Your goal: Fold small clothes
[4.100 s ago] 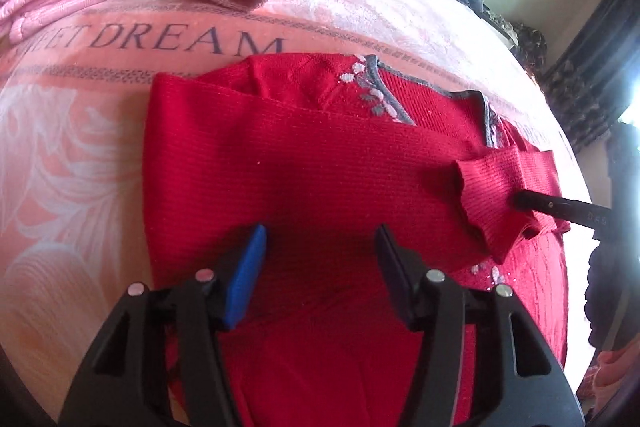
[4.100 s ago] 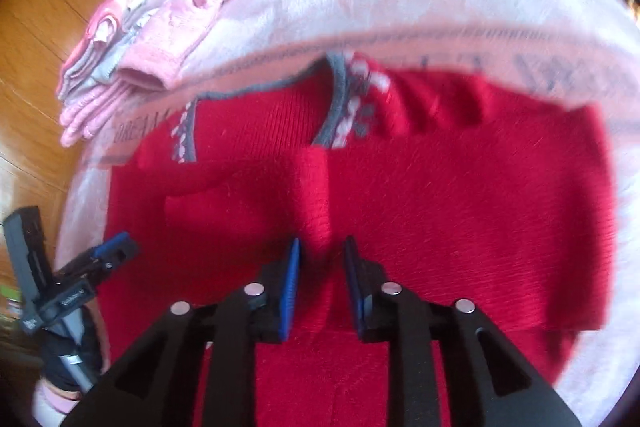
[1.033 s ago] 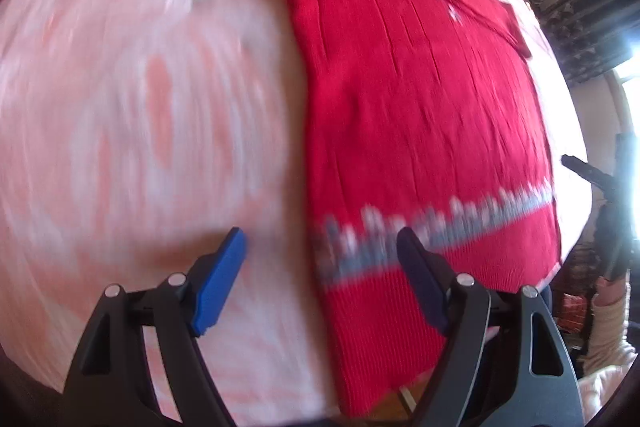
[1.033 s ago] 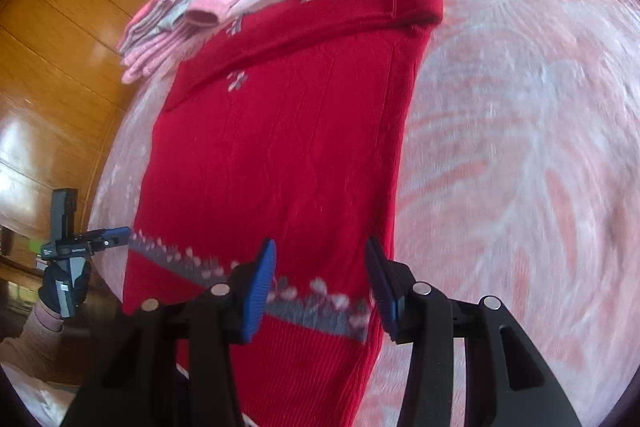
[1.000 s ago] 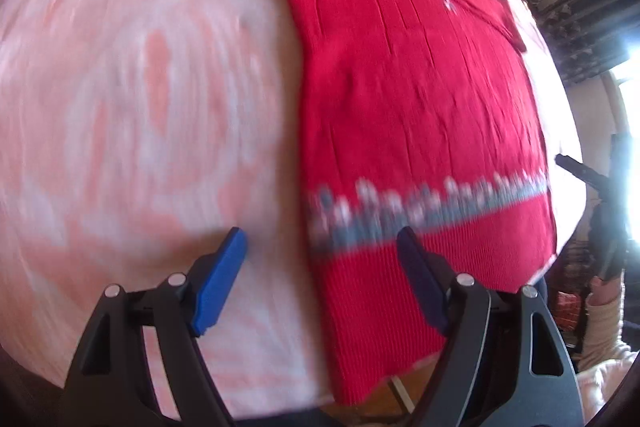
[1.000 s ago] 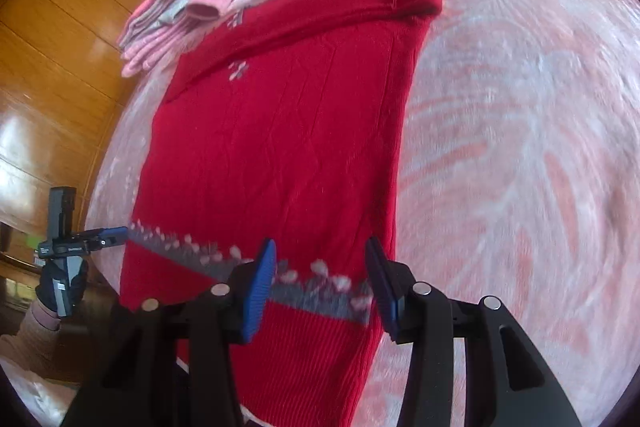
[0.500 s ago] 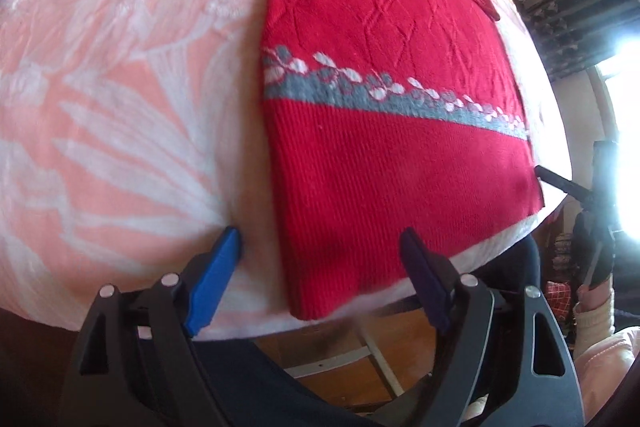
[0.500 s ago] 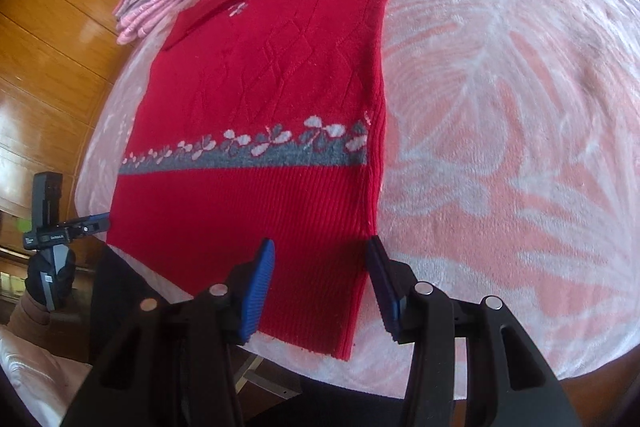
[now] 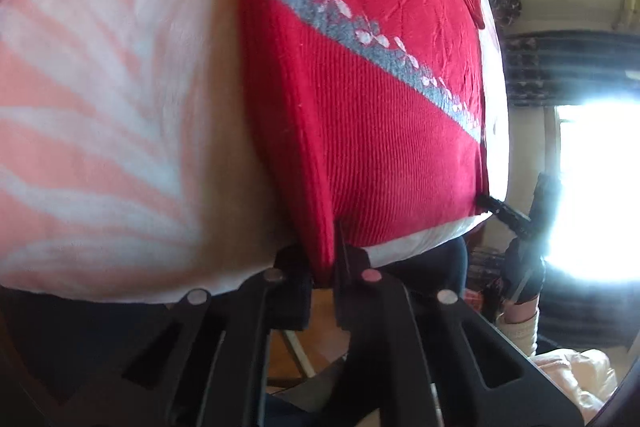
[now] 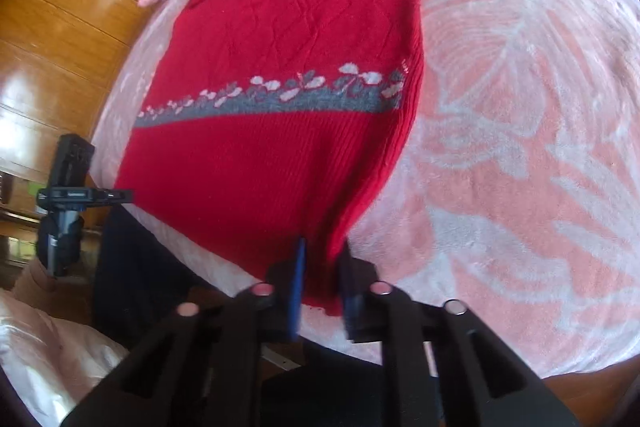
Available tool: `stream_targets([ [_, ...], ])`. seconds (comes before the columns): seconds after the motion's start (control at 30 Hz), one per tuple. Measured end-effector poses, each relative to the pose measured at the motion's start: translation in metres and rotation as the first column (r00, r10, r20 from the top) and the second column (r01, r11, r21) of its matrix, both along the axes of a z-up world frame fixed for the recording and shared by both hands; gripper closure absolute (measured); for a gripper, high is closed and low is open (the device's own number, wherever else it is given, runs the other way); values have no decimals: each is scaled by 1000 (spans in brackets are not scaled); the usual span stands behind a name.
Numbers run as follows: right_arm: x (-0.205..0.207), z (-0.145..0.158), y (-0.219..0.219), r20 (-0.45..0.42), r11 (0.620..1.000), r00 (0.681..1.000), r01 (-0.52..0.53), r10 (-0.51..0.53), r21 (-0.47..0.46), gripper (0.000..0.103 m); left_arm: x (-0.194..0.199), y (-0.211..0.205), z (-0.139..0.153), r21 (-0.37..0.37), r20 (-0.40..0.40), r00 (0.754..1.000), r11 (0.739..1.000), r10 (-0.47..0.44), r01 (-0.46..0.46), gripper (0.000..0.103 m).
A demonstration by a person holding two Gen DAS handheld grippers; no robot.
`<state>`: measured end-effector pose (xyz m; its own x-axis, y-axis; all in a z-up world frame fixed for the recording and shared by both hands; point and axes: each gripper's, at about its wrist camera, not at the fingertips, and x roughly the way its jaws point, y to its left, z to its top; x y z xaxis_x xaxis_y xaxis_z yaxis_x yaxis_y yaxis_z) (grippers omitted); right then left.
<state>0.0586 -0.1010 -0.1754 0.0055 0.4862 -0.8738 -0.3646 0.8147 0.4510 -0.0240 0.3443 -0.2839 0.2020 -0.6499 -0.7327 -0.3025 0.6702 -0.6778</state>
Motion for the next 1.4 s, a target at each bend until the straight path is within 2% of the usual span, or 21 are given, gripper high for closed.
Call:
stream_targets([
  [0.07, 3, 6, -4, -18, 997, 1000, 19, -17, 79, 93, 2, -1, 9, -12, 34, 999, 1000, 2, -2, 98],
  [0.13, 9, 19, -9, -17, 985, 999, 52, -49, 166, 93, 7, -4, 28, -30, 109, 994, 1000, 4, -1, 98],
  [0.23, 28, 43, -20, -24, 929, 991, 134, -134, 344, 93, 24, -3, 64, -10, 231, 973, 1000, 21, -19, 98],
  [0.33, 59, 62, -25, -8, 876, 979, 187, -205, 445, 93, 48, 9, 86, 0, 314, 948, 998, 54, -57, 98],
  [0.43, 95, 65, -20, 13, 868, 968, 217, -249, 447, 93, 79, 24, 88, 20, 347, 933, 994, 93, -107, 98],
  [0.53, 133, 52, -15, -16, 863, 957, 268, -290, 428, 93, 109, 38, 77, 15, 335, 932, 988, 137, -151, 98],
  [0.63, 167, 27, -11, -67, 859, 940, 334, -335, 389, 94, 136, 49, 61, 27, 297, 939, 981, 174, -190, 98],
  [0.67, 177, 20, -9, -76, 860, 934, 352, -350, 370, 98, 143, 56, 57, 31, 285, 942, 980, 178, -195, 98],
  [0.8, 208, -16, -15, -147, 851, 905, 425, -399, 308, 98, 165, 70, 27, 37, 220, 957, 979, 187, -199, 98],
  [0.9, 220, -34, -13, -179, 856, 897, 440, -404, 270, 98, 174, 82, 16, -35, 179, 961, 978, 209, -207, 93],
  [0.97, 223, -37, -12, -186, 856, 897, 439, -401, 274, 97, 175, 92, 22, -89, 185, 956, 972, 230, -217, 92],
  [1.0, 222, -36, -15, -181, 856, 899, 435, -398, 279, 95, 174, 96, 30, -98, 208, 949, 970, 238, -222, 86],
  [1.03, 222, -32, -18, -169, 855, 900, 434, -401, 283, 92, 169, 102, 42, -97, 242, 939, 969, 244, -227, 71],
  [1.07, 221, -29, -24, -147, 857, 901, 433, -407, 279, 82, 163, 109, 50, -93, 274, 929, 968, 250, -233, 59],
  [1.13, 220, -18, -29, -85, 865, 899, 438, -430, 246, 67, 155, 120, 68, -71, 335, 906, 966, 257, -248, 58],
  [1.2, 221, -10, -31, -49, 867, 899, 434, -436, 243, 67, 155, 118, 76, -3, 360, 909, 974, 211, -225, 58],
  [1.3, 222, -4, -21, -41, 880, 914, 401, -404, 254, 67, 172, 98, 80, 151, 373, 924, 978, 80, -146, 58],
  [1.37, 221, -1, -8, -23, 901, 930, 362, -368, 239, 67, 176, 87, 75, 257, 367, 930, 964, -28, -72, 58],
  [1.4, 220, 1, -1, -10, 911, 938, 340, -347, 232, 67, 179, 78, 74, 323, 357, 931, 945, -75, -48, 57],
])
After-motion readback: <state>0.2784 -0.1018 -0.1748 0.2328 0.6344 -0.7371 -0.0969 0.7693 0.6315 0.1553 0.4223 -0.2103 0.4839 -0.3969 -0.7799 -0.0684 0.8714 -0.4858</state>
